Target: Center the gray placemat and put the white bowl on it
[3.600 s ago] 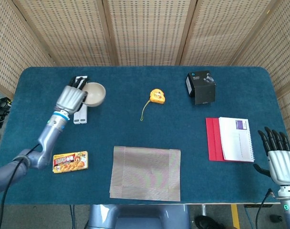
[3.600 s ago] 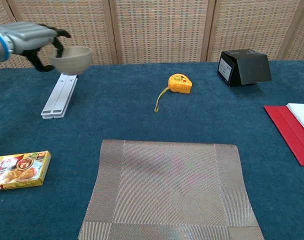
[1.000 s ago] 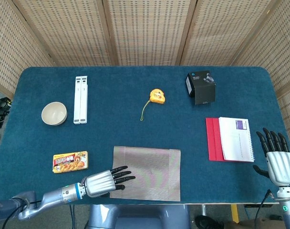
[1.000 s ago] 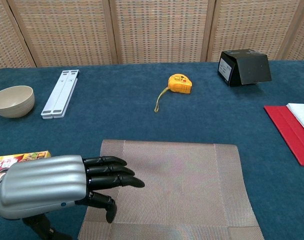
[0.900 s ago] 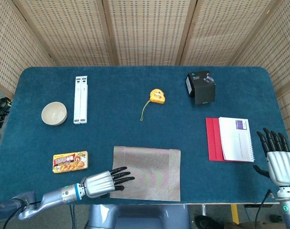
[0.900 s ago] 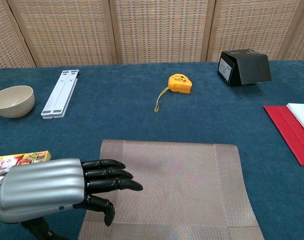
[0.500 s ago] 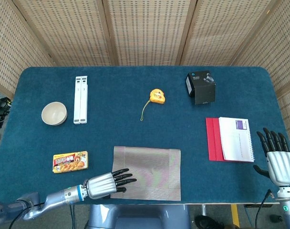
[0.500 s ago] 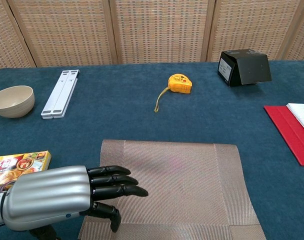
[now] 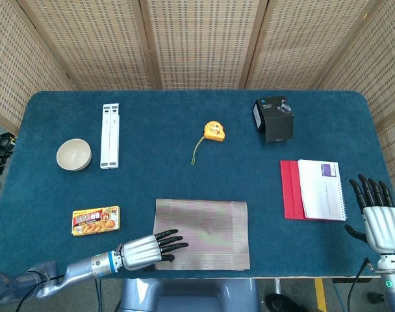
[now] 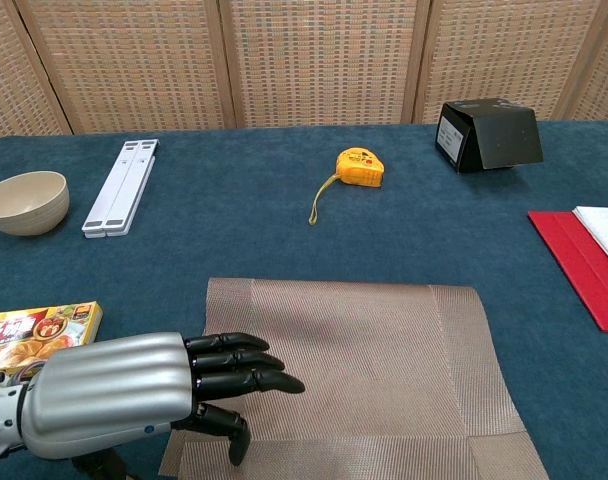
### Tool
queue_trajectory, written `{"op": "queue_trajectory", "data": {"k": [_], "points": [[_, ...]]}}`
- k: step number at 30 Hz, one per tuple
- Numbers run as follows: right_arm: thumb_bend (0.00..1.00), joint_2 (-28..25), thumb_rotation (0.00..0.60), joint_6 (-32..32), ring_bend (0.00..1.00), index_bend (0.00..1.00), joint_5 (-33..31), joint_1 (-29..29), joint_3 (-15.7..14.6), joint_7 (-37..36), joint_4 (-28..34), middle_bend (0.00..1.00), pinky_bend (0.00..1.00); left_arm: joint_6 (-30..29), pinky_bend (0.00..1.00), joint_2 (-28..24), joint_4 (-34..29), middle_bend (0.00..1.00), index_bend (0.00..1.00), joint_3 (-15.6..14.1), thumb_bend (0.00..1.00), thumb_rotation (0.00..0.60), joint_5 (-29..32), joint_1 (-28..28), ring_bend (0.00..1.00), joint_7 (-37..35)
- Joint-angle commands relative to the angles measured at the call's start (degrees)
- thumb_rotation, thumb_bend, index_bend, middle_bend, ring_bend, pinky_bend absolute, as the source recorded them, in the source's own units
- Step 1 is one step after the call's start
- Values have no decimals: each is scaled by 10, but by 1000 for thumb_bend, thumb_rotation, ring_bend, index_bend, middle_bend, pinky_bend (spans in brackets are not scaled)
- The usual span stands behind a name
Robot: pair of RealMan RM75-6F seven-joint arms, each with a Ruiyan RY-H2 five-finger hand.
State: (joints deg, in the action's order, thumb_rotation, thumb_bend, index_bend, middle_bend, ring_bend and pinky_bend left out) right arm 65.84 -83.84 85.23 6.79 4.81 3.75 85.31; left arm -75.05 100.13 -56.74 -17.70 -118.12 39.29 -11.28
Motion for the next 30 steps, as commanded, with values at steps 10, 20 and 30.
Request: {"op": "queue_trajectory", "data": {"k": [10, 20, 30], "points": [[0, -1, 600, 0, 0, 0, 2, 0, -1, -2, 1, 0, 0, -1, 0, 2, -1, 0, 424, 2, 416, 600, 10, 2, 0, -1], [0, -2, 600, -2, 0, 0, 4, -1, -2, -3, 3, 0, 0, 12, 0, 3, -5, 0, 626, 0, 449, 600, 18, 5, 0, 3], [0, -3, 600, -2, 0, 0, 5, -1, -2, -5, 4, 0, 0, 15, 0, 4, -11, 0, 724, 2, 632, 600, 26, 8, 0, -2]]}}
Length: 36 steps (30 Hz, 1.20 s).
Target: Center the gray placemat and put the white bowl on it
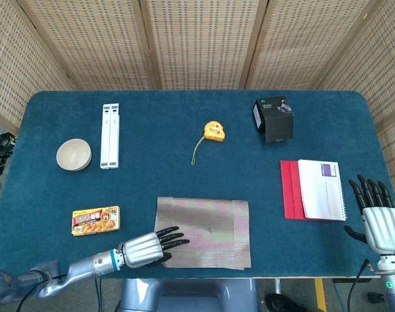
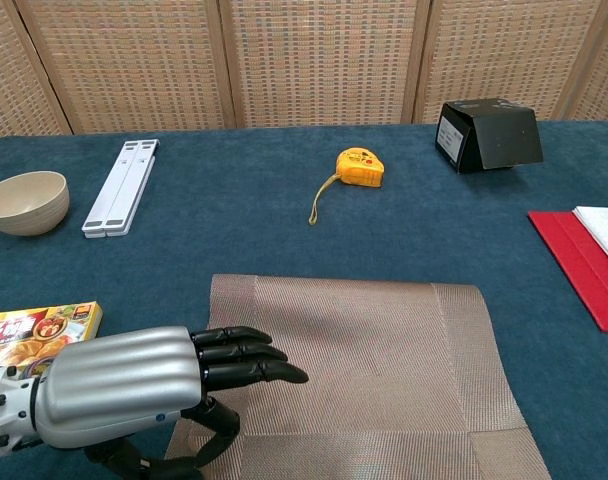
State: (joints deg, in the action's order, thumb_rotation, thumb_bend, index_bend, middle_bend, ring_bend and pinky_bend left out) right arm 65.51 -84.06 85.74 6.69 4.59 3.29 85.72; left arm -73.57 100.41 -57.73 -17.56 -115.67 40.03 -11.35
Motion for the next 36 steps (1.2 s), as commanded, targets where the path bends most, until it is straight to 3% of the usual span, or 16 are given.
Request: {"op": "queue_trajectory", "data": {"k": [1, 6, 10, 15, 18, 21, 25, 28, 32, 36], "points": [[0, 0, 600, 0, 0, 0, 0, 0, 0, 0, 0, 0, 0, 0, 0, 1, -1, 0, 737, 2, 656, 600, 3, 0, 0, -1], [0, -1, 600, 0, 0, 0, 1, 0, 0, -2, 1, 0, 0, -6, 0, 0, -8, 0, 788, 11, 684, 600, 11, 1, 0, -9], [0, -1, 600, 0, 0, 0, 2, 0, -1, -1, 1, 0, 0, -6, 0, -11, -46, 0, 807, 50, 683, 600, 47, 14, 0, -43], [0, 0, 600, 0, 0, 0, 2, 0, -1, 3, 2, 0, 0, 52, 0, -40, -117, 0, 816, 129, 684, 600, 126, 57, 0, -86], [0, 1, 600, 0, 0, 0, 1, 0, -1, 4, 1, 0, 0, 107, 0, -43, -123, 0, 819, 207, 683, 600, 194, 92, 0, -54], [0, 1, 600, 0, 0, 0, 0, 0, 0, 4, 1, 0, 0, 140, 0, -39, -116, 0, 823, 244, 683, 600, 236, 110, 0, -35], [0, 0, 600, 1, 0, 0, -3, 0, 1, 2, 0, 0, 0, 212, 0, -24, -76, 0, 825, 308, 684, 600, 326, 143, 0, -8], [0, -1, 600, 3, 0, 0, -8, 1, 4, -2, -1, 0, 0, 261, 0, 1, -10, 0, 826, 359, 684, 600, 412, 167, 0, 19], [0, -3, 600, 8, 0, 0, -14, 2, 6, -7, -3, 0, 0, 262, 0, 43, 86, 0, 827, 393, 684, 600, 465, 186, 0, 45], [0, -4, 600, 14, 0, 0, -19, 3, 7, -8, -5, 0, 0, 269, 0, 70, 157, 0, 827, 404, 683, 600, 488, 197, 0, 48]]}}
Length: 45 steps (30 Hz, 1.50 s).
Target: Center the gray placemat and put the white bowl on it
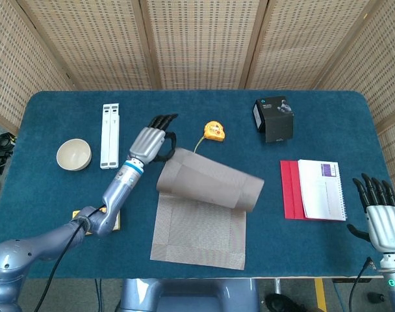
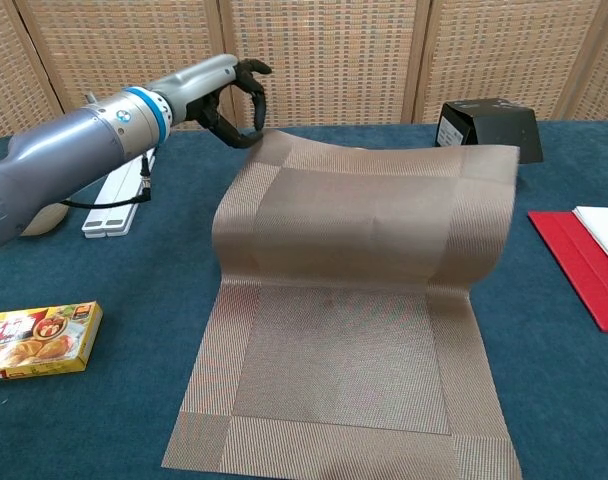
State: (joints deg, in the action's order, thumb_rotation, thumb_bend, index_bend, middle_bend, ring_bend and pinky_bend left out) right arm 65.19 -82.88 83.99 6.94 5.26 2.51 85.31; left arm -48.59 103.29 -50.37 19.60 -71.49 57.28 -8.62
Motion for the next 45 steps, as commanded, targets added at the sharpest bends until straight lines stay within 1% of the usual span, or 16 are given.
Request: {"op": "queue_trajectory", "data": {"k": [1, 3, 6, 7, 8, 9, 10, 12, 13, 20, 25, 28, 33, 37, 41, 45], "points": [[0, 0, 600, 4, 0, 0, -3, 1, 1, -2, -1, 0, 0, 23, 0, 49, 104, 0, 827, 32, 683, 600, 51, 26, 0, 24], [0, 0, 600, 6, 0, 0, -5, 2, 2, -3, -2, 0, 0, 23, 0, 66, 143, 0, 828, 29, 683, 600, 57, 27, 0, 30], [0, 0, 600, 8, 0, 0, -8, 3, 2, -1, -3, 0, 0, 15, 0, 92, 190, 0, 823, 35, 680, 600, 67, 28, 0, 26], [0, 0, 600, 9, 0, 0, -8, 3, 2, -1, -3, 0, 0, 14, 0, 97, 201, 0, 787, 36, 666, 600, 67, 28, 0, 21], [0, 1, 600, 9, 0, 0, -8, 3, 2, 0, -3, 0, 0, 16, 0, 100, 208, 0, 696, 34, 618, 600, 65, 28, 0, 14], [0, 1, 600, 9, 0, 0, -8, 3, 2, 0, -3, 0, 0, 20, 0, 99, 210, 0, 543, 31, 504, 600, 62, 28, 0, 3], [0, 1, 600, 9, 0, 0, -8, 3, 2, 1, -3, 0, 0, 26, 0, 97, 209, 0, 309, 29, 313, 600, 59, 26, 0, -10], [0, 2, 600, 10, 0, 0, -7, 4, 1, 3, -4, 0, 0, 26, 0, 84, 203, 0, 41, 21, 47, 600, 49, 21, 0, -24], [0, 2, 600, 10, 0, 0, -7, 4, 0, 4, -4, 0, 0, 20, 0, 79, 196, 0, 0, 20, 1, 600, 45, 18, 0, -30], [0, 4, 600, 10, 0, 0, -1, 5, -2, 6, -4, 0, 0, -63, 0, 17, 125, 0, 0, 8, 0, 600, 9, -18, 0, -53], [0, 7, 600, 7, 0, 0, 12, 5, -8, 15, -3, 0, 0, -113, 0, -67, 23, 0, 0, -16, 0, 600, -18, -67, 0, -33], [0, 12, 600, 9, 0, 0, 32, 10, -18, 25, -7, 0, 0, -142, 0, -135, -54, 0, 0, -40, 0, 600, -31, -108, 0, 18], [0, 21, 600, 13, 0, 0, 113, 29, -52, 44, -36, 0, 0, -188, 0, -224, -200, 0, 0, -60, 0, 600, -15, -178, 0, 93], [0, 26, 600, 22, 0, 0, 197, 54, -86, 53, -63, 0, 0, -226, 0, -277, -306, 0, 0, -78, 0, 600, 8, -232, 0, 152], [0, 33, 600, 45, 0, 0, 269, 87, -119, 44, -75, 0, 0, -259, 0, -310, -378, 0, 0, -95, 0, 600, 23, -272, 0, 197], [0, 47, 600, 60, 0, 0, 326, 123, -137, 31, -81, 0, 0, -275, 0, -340, -438, 0, 0, -113, 0, 600, 30, -303, 0, 224]]}}
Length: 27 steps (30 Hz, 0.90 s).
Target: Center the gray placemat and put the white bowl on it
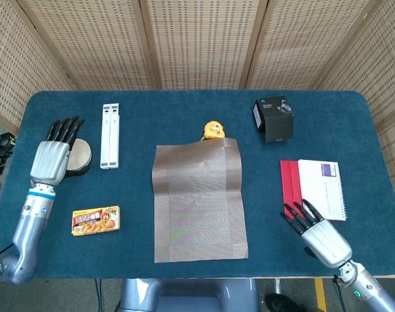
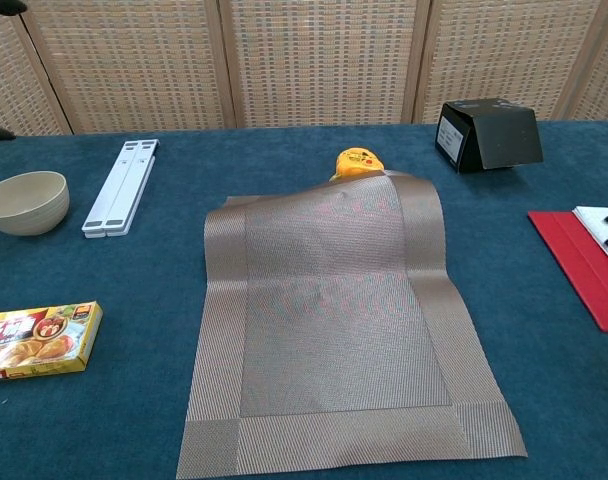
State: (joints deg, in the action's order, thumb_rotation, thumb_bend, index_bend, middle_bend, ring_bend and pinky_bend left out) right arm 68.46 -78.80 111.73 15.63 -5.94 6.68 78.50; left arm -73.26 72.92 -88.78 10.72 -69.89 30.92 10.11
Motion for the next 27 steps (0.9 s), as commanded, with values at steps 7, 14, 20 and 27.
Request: {"op": "queue_trajectory", "data": {"k": [7, 14, 20, 27], "points": [[0, 50, 600, 75, 0, 3, 89, 97, -33, -21, -4, 0, 0, -56, 0, -64, -112, 0, 0, -56, 0, 600, -1, -80, 0, 66], [0, 105, 600, 157, 0, 24, 91, 154, -20, 17, 22, 0, 0, -59, 0, -93, -146, 0, 0, -61, 0, 600, 5, -100, 0, 79], [0, 126, 600, 183, 0, 25, 72, 170, -16, 28, 26, 0, 0, -52, 0, -95, -146, 0, 0, -56, 0, 600, 2, -103, 0, 74], [0, 150, 600, 200, 0, 29, 50, 186, -14, 36, 16, 0, 0, -45, 0, -94, -144, 0, 0, -51, 0, 600, 1, -104, 0, 74]]}}
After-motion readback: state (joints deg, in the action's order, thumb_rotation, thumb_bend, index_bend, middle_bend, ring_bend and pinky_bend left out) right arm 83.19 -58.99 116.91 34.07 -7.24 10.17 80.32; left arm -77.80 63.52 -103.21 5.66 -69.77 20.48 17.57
